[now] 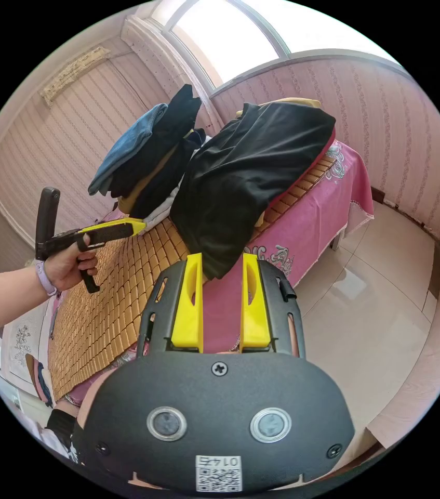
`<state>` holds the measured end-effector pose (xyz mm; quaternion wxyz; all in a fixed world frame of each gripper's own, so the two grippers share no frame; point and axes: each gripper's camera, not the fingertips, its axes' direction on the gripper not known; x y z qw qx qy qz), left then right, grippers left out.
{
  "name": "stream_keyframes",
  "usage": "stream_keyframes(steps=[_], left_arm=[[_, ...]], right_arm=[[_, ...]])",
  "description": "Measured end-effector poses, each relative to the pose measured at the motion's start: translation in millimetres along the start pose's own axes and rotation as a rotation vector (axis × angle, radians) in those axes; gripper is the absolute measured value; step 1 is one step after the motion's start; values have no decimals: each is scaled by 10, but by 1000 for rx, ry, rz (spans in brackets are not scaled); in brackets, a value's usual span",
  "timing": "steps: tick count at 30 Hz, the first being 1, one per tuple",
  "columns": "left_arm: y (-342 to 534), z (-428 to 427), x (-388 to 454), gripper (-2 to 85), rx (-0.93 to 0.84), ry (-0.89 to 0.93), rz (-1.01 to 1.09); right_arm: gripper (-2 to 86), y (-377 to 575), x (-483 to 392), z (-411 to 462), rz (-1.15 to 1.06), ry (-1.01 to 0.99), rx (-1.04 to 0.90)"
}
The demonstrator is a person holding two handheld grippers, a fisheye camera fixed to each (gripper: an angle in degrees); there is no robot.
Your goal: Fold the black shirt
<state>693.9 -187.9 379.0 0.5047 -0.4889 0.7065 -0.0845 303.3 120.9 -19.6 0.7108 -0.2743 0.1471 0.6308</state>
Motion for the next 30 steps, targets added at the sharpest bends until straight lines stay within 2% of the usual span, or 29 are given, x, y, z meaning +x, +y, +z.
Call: stream_keyframes(steps=[4,6,11,17,24,30], left_arm=[[-357,452,-116,45,-53,-50,-21],[-420,726,-159,17,-180,-50,-22],[-258,625,-188,-5,-159,17,-104],[427,-258,51,-7,-57,59,1],[1190,-1414,29,-7,110,103,-128],[1631,-2326,-39,-7,239,19,-153]], right_arm=[[34,-134,168,-13,55,-120,-21],[29,-155,232,-96,81,-189,-18],[13,-25,223,-518,100,-209,59],[8,121,-138,-1241,-19,-280,93],[6,176,-604,-1653,-143,-304,53],[5,-34,-1220,-1779,-292,-434,64]])
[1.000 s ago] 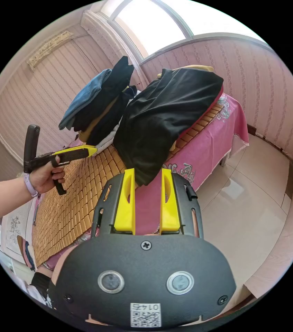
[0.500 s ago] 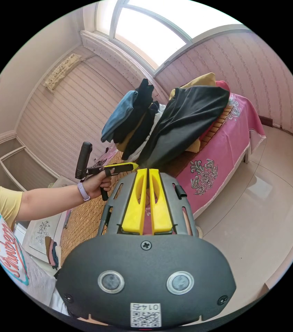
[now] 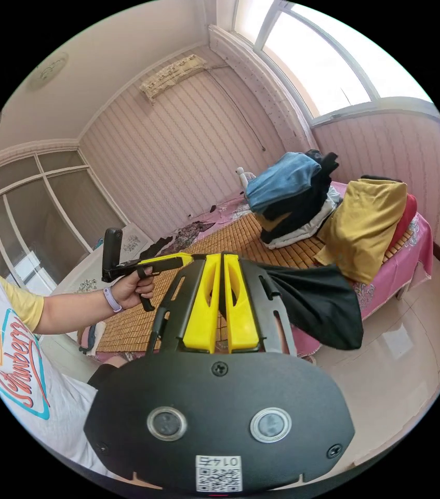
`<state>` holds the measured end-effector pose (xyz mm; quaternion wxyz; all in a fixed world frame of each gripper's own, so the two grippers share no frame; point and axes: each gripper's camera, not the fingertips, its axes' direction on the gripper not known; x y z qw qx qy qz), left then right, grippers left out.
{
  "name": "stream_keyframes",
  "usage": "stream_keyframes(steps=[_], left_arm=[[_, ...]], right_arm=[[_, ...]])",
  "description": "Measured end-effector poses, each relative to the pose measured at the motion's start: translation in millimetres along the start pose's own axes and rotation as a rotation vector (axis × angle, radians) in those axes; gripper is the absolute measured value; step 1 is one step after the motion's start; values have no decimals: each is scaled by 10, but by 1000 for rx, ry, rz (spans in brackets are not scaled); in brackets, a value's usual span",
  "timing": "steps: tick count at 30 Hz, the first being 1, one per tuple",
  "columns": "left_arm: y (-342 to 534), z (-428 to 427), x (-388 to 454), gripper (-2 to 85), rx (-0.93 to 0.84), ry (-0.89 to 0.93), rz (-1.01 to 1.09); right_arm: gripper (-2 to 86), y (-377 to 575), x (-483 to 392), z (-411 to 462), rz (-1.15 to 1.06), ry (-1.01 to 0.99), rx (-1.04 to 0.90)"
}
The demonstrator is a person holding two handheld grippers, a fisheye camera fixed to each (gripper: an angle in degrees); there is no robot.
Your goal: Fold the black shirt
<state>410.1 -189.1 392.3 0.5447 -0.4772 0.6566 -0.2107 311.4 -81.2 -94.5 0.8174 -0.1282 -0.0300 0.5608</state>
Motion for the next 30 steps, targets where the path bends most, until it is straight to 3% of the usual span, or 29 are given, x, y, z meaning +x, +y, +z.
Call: stream_keyframes(steps=[9,14,18,21,24,26,30], left_arm=[[659,-2277,-362,-7,343,-246,-169],[1058,-3249,-475,-7,460,-384,-220],[1642,-3339,-751,-7,389,-370,-366],[2110,-3129,-957,-7,280,-344,-488],[2477,-2959,-1069,-7,247,-250,-585],[2621,-2940,-1075,-7,258,-244,-622],[2761,-2954,-1066,-7,214,-246,-615]], right_arm=[[6,-715,-1532,976,-277,-455,33],[9,-670,-1996,1371,-373,-447,1],[12,-201,-1781,2039,-302,-286,-310],[18,272,-1502,2402,-216,-324,-513],[24,582,-1321,2653,-180,-241,-660],[27,625,-1255,2778,-151,-263,-705],[54,443,-1192,3190,5,-493,-752]])
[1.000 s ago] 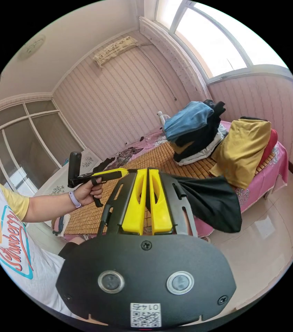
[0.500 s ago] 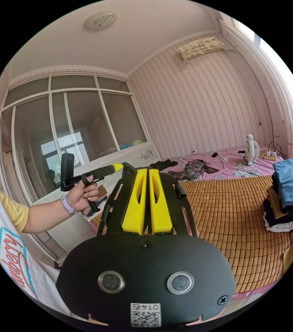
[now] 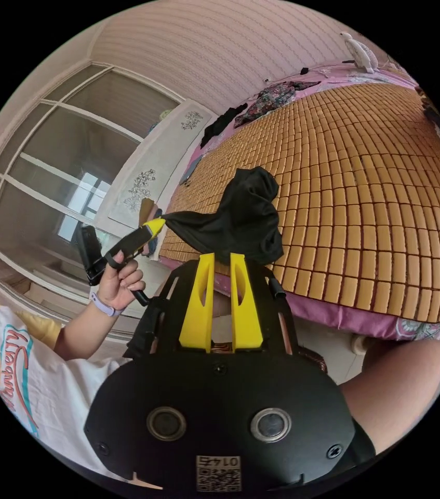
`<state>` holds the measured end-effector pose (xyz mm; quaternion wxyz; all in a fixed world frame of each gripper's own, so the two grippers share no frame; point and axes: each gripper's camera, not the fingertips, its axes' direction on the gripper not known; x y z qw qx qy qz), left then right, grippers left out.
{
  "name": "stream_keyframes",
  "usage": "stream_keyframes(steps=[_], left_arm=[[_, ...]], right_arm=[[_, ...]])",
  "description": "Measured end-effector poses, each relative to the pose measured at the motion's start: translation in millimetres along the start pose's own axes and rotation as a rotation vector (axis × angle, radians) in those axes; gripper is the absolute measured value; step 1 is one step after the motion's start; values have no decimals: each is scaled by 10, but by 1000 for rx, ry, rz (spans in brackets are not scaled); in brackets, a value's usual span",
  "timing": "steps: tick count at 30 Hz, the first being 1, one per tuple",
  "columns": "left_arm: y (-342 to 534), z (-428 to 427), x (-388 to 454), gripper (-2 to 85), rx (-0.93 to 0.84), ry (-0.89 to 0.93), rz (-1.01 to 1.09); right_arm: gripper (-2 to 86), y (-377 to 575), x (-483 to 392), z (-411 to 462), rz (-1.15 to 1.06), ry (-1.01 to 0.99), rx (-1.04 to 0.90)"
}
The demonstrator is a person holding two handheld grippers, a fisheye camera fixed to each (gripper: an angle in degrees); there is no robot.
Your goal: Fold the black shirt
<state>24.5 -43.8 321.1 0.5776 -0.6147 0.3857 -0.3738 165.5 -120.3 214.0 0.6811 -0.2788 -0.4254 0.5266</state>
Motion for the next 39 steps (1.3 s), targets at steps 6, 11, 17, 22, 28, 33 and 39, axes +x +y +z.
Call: stream_keyframes(steps=[6,11,17,22,28,33,39], left_arm=[[37,57,116,-5,-98,-9,183],[17,18,26,-3,-135,22,222],[-77,17,-633,89,-174,-194,9],[-237,366,-1037,112,-284,-298,-216],[-577,335,-990,34,-316,-378,-89],[-1230,-154,-1284,31,-159,-496,-50],[-2245,-613,-1509,47,109,-410,-186]], right_arm=[[102,-653,216,396,31,-289,-175],[52,-907,469,434,109,-306,-156],[8,-1236,397,-118,43,-364,32],[5,-1570,147,-312,-67,-419,78],[5,-1953,50,-469,-89,-446,133],[4,-1984,184,-1158,-87,-372,479],[5,-1472,882,-1391,171,-194,539]])
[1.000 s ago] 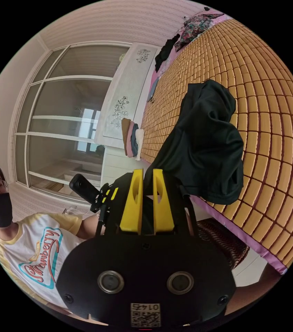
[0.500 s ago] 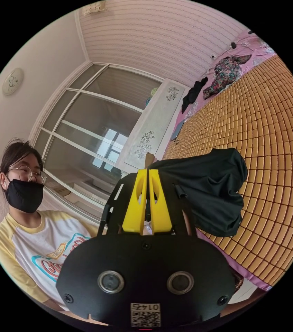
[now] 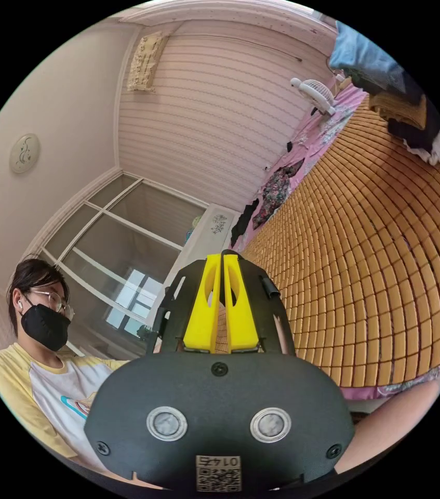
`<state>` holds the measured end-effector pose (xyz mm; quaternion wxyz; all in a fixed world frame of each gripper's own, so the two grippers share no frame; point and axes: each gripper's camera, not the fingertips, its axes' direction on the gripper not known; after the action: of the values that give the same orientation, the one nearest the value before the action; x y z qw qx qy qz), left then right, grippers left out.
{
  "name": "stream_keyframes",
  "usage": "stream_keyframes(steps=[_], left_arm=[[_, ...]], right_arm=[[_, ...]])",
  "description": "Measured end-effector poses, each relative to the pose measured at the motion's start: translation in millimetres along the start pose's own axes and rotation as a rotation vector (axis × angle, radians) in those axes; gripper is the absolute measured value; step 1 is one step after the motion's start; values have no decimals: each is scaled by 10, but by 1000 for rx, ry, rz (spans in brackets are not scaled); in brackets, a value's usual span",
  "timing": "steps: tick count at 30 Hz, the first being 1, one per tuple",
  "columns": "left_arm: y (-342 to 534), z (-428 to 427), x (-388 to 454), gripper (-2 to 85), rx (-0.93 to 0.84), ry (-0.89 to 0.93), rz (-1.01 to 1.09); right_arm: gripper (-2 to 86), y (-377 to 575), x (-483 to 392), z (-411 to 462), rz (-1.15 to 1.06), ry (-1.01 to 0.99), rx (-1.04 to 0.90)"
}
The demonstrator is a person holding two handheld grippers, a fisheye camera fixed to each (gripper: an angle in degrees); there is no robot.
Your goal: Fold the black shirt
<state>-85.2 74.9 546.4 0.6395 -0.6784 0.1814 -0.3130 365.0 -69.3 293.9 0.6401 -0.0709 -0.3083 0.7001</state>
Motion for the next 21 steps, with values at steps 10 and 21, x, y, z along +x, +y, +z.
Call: stream_keyframes(steps=[10,21], left_arm=[[1072,-106,-72,58,-237,139,38],[1595,212,304,32,-471,73,29]], right_arm=[[9,301,433,173,122,235,-20],[61,205,367,496,167,444,-181]])
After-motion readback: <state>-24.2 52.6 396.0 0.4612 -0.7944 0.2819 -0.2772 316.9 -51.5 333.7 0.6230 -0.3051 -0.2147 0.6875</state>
